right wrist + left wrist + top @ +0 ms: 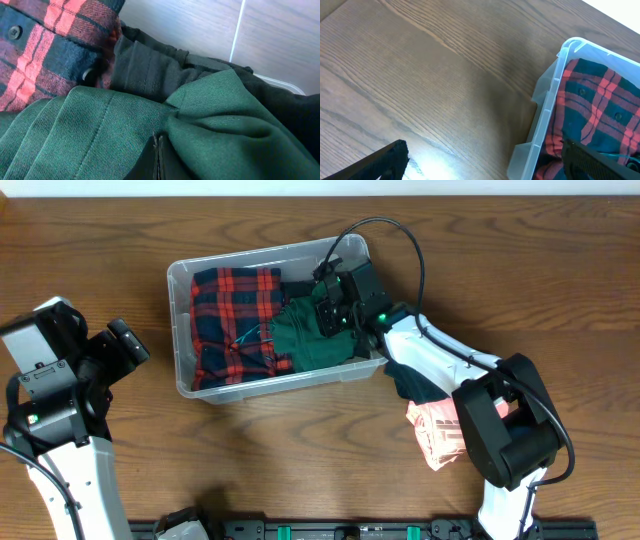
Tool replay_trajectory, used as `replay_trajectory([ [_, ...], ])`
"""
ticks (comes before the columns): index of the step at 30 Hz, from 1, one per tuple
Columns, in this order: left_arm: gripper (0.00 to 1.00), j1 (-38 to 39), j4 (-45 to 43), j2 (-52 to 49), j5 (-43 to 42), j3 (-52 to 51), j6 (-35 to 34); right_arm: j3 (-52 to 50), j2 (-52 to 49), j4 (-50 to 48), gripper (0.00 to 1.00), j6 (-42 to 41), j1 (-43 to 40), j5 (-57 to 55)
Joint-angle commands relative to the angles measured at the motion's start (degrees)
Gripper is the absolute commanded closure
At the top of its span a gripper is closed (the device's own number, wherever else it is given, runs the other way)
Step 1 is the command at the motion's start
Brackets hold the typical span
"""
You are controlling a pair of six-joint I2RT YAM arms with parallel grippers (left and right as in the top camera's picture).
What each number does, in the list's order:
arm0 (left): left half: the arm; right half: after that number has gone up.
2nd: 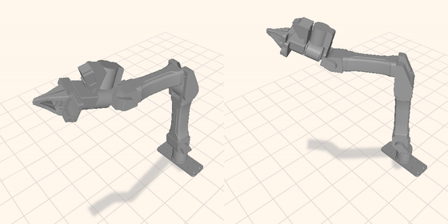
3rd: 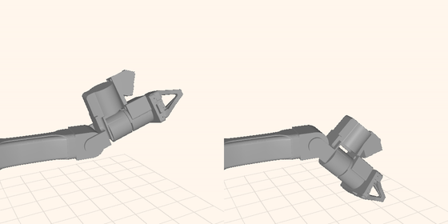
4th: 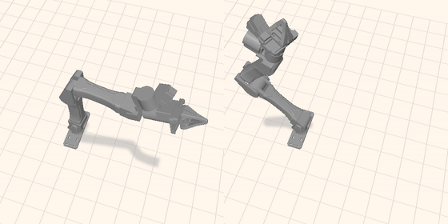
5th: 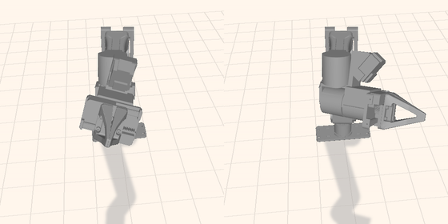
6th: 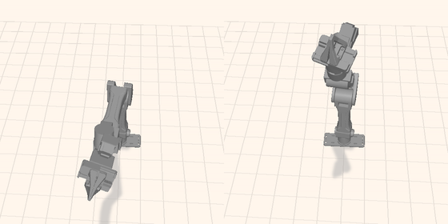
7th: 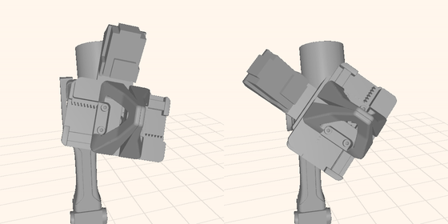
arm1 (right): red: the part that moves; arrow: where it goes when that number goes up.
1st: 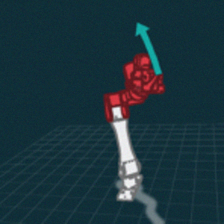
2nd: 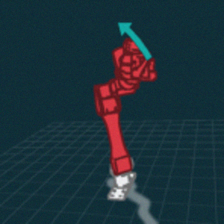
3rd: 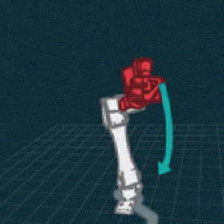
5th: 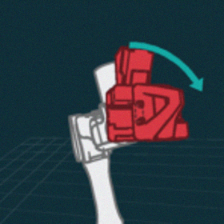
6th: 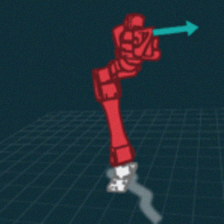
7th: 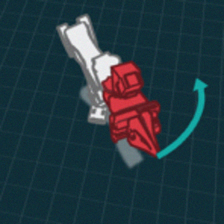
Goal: Pack container
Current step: 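Release the green garment and retract the right gripper to the right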
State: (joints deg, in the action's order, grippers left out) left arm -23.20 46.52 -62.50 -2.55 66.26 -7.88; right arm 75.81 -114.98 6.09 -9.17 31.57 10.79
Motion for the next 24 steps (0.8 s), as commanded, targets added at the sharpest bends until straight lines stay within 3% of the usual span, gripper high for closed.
replay_trajectory([
  [1,0.02,-0.4,0.2,0.0,0.9,0.8,-0.1,-1.4,-1.9,2.5,0.99,-1.1,-0.1,-1.3],
  [5,0.02,-0.3,0.2,0.0,0.9,0.8,-0.1,0.2,4.2,3.8,0.99,-1.0,0.0,-1.1],
  [7,0.02,-0.3,0.2,0.0,0.9,0.8,-0.1,1.0,9.5,5.6,0.93,-1.0,-0.5,0.2],
  [9,0.02,-0.4,0.2,0.0,0.9,0.8,-0.1,1.4,15.6,7.2,0.68,-1.0,-1.9,1.6],
  [10,0.02,-0.4,0.2,0.0,0.9,0.8,-0.1,1.4,19.0,8.2,0.47,-1.0,-3.0,1.8],
  [11,0.02,-0.4,0.2,0.0,0.9,0.8,-0.1,1.4,21.6,9.2,0.33,-1.0,-4.2,1.7],
  [14,0.02,-0.3,0.2,0.0,0.9,0.8,-0.1,1.4,28.9,13.8,0.12,-1.1,-10.4,1.7],
  [17,0.02,-0.3,0.2,0.0,0.9,0.8,-0.2,1.4,33.1,20.1,0.01,-1.1,-19.2,1.9],
  [24,0.02,-0.4,0.2,0.0,0.9,0.8,-0.1,1.2,30.9,34.2,0.01,2.6,-45.8,6.2],
])
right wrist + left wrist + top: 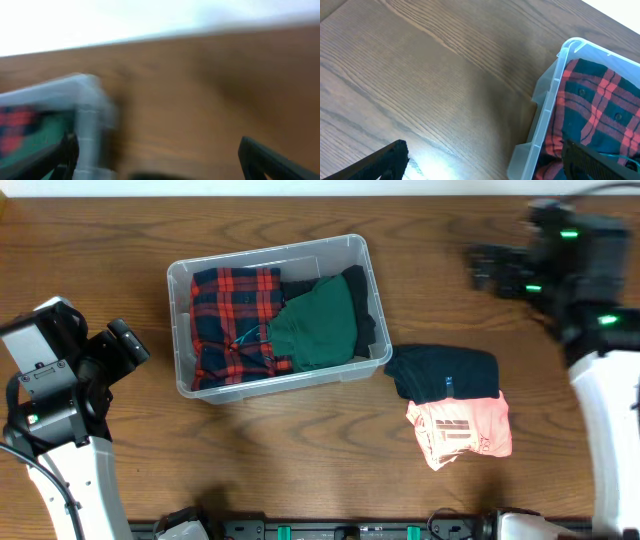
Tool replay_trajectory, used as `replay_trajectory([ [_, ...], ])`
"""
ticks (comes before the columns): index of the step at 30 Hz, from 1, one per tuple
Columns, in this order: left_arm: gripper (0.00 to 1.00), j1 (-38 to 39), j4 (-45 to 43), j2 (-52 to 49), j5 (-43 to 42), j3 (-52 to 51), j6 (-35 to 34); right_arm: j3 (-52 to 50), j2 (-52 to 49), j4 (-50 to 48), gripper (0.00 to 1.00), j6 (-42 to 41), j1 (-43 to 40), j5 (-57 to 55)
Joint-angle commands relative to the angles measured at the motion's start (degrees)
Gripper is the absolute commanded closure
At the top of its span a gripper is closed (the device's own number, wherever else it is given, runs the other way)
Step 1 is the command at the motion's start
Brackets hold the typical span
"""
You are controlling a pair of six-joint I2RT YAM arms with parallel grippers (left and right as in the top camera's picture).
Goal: Pack container
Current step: 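Release the green garment and retract the right gripper to the right, then lower the right gripper onto the dark navy garment and grasp it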
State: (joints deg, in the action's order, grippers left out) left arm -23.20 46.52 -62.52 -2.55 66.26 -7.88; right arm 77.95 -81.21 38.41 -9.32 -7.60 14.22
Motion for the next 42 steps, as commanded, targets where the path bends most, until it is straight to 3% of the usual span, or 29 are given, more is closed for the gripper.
replay_trajectory([
  [1,0.02,-0.3,0.2,0.0,0.9,0.8,-0.1,-0.9,-4.5,3.2,0.01,3.8,-10.0,4.4],
  [5,0.02,-0.3,0.2,0.0,0.9,0.8,-0.1,-0.9,-12.2,8.9,0.01,6.4,-18.6,11.1],
  [11,0.02,-0.3,0.2,0.0,0.9,0.8,-0.1,-0.9,-23.8,14.1,0.01,11.8,-22.3,14.9],
  [15,0.02,-0.3,0.2,0.0,0.9,0.8,-0.1,-0.9,-30.0,16.7,0.09,15.3,-21.1,18.8],
  [20,0.02,-0.3,0.2,0.0,0.9,0.8,-0.1,-1.0,-33.8,17.7,0.08,17.4,-17.5,20.9],
  [25,0.02,-0.4,0.2,0.0,0.9,0.8,-0.1,-2.0,-34.2,17.8,0.05,16.7,-13.0,15.6],
  [33,0.02,-0.3,0.2,0.0,0.9,0.8,-0.1,-5.2,-34.2,17.8,0.16,12.6,-8.5,7.4],
  [37,0.02,-0.3,0.2,0.0,0.9,0.8,-0.1,-6.6,-34.2,17.5,0.3,12.6,-8.5,7.8],
  [42,0.02,-0.4,0.2,0.0,0.9,0.8,-0.1,-6.4,-33.9,15.4,0.71,13.3,-8.5,14.0],
])
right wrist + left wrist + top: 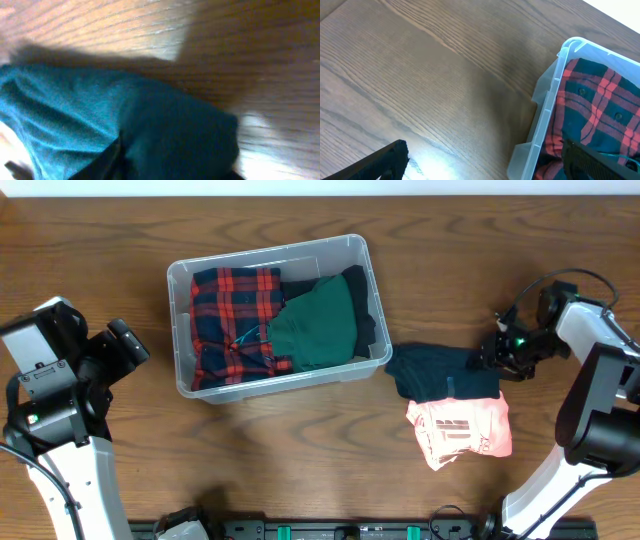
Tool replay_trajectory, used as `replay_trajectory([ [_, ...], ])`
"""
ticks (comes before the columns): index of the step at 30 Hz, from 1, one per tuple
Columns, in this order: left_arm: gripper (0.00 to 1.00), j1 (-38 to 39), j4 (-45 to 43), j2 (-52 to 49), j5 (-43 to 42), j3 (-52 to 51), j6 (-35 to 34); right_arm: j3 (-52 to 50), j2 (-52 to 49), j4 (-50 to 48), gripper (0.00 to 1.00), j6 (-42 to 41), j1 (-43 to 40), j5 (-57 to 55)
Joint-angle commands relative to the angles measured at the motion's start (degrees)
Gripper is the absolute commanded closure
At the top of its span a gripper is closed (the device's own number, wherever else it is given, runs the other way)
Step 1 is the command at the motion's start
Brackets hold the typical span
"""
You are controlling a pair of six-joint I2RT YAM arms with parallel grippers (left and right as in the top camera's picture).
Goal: Pack container
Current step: 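Lower the right gripper onto the dark navy garment and grasp it, then swing the navy garment with the right gripper into the bin's middle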
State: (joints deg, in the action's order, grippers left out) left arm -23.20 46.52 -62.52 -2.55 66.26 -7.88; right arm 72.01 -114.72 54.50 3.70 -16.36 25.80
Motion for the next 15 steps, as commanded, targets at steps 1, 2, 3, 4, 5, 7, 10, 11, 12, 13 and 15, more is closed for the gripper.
replay_trajectory([
  [1,0.02,-0.3,0.2,0.0,0.9,0.8,-0.1,-0.2,-0.2,-0.7,0.76,0.2,0.3,3.8],
  [2,0.02,-0.4,0.2,0.0,0.9,0.8,-0.1,0.1,0.2,-0.7,0.81,0.2,0.3,5.6],
  [3,0.02,-0.3,0.2,0.0,0.9,0.8,-0.1,0.5,0.9,-0.5,0.85,0.2,0.3,8.2],
  [4,0.02,-0.3,0.2,0.0,0.9,0.8,-0.1,0.9,1.7,-0.2,0.89,0.2,0.3,10.9],
  [5,0.02,-0.3,0.2,0.0,0.9,0.8,-0.1,1.4,2.9,0.2,0.96,0.3,0.3,14.8],
  [7,0.02,-0.4,0.2,0.0,0.9,0.8,-0.1,2.5,5.6,0.3,0.99,0.2,0.3,23.5],
  [10,0.02,-0.3,0.2,0.0,0.9,0.8,-0.1,3.4,10.8,-4.0,0.99,-1.7,0.3,38.7],
  [11,0.02,-0.4,0.2,0.0,0.9,0.8,-0.1,3.4,12.8,-7.3,0.99,-5.1,0.3,41.5],
  [12,0.02,-0.4,0.2,0.0,0.9,0.8,-0.1,3.4,14.7,-10.2,0.99,-9.0,0.3,42.1],
  [13,0.02,-0.4,0.2,0.0,0.9,0.8,-0.1,3.4,17.2,-14.3,0.99,-13.4,0.5,42.0],
  [15,0.02,-0.4,0.2,0.0,0.9,0.8,-0.1,3.4,20.5,-20.1,0.99,-17.4,1.0,42.0],
])
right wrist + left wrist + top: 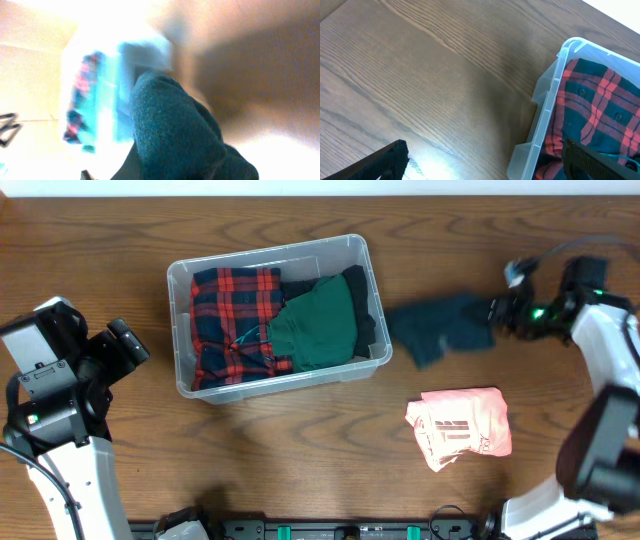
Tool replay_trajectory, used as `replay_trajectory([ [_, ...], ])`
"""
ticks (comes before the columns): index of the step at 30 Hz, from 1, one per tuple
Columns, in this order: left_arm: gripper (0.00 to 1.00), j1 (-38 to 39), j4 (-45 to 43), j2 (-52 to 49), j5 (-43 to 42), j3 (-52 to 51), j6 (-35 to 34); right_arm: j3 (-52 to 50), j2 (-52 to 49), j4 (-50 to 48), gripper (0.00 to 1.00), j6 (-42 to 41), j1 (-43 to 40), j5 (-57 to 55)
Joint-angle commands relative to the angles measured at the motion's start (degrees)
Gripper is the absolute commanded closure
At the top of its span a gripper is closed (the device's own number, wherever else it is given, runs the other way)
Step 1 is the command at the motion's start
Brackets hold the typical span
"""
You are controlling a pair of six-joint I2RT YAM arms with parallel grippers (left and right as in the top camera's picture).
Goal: Pack container
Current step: 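Swing the navy garment with the right gripper into the bin's middle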
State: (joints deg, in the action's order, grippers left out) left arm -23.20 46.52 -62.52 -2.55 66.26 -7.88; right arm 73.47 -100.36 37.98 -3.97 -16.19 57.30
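A clear plastic bin (180, 280) at centre left holds a red plaid shirt (232, 320), a green garment (320, 325) and a dark one behind it. My right gripper (497, 313) is shut on a dark teal garment (440, 325) and holds it off the table, right of the bin; the cloth fills the right wrist view (175, 130), with the bin blurred behind. A folded pink shirt (460, 428) lies on the table below. My left gripper (130, 345) stands open left of the bin, its fingertips (390, 157) over bare wood.
The bin's corner and the plaid shirt (600, 110) show at the right of the left wrist view. The left arm's base (45, 410) stands at the table's left edge. A black rail runs along the front edge.
My right gripper was down on the dark teal garment lying on the table above the pink shirt. Now it holds that garment raised and further back, right of the bin. The left arm has not moved.
My right gripper was in the bin on the green garment. Then it was away at the far right, the green garment left in the bin. Then it was on the dark teal garment beside the pink shirt, and now it holds that garment lifted.
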Motion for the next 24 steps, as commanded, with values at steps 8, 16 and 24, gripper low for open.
replay_trajectory([
  [8,0.02,-0.4,0.2,0.0,0.9,0.8,-0.1,1.9,14.4,-34.8,0.99,-32.5,11.4,10.0],
  [16,0.02,-0.4,0.2,0.0,0.9,0.8,-0.1,1.9,11.2,-43.1,0.99,-42.4,32.0,-6.4],
  [24,0.02,-0.4,0.2,0.0,0.9,0.8,-0.1,1.9,-0.4,-43.1,0.99,-44.3,46.6,-16.9],
])
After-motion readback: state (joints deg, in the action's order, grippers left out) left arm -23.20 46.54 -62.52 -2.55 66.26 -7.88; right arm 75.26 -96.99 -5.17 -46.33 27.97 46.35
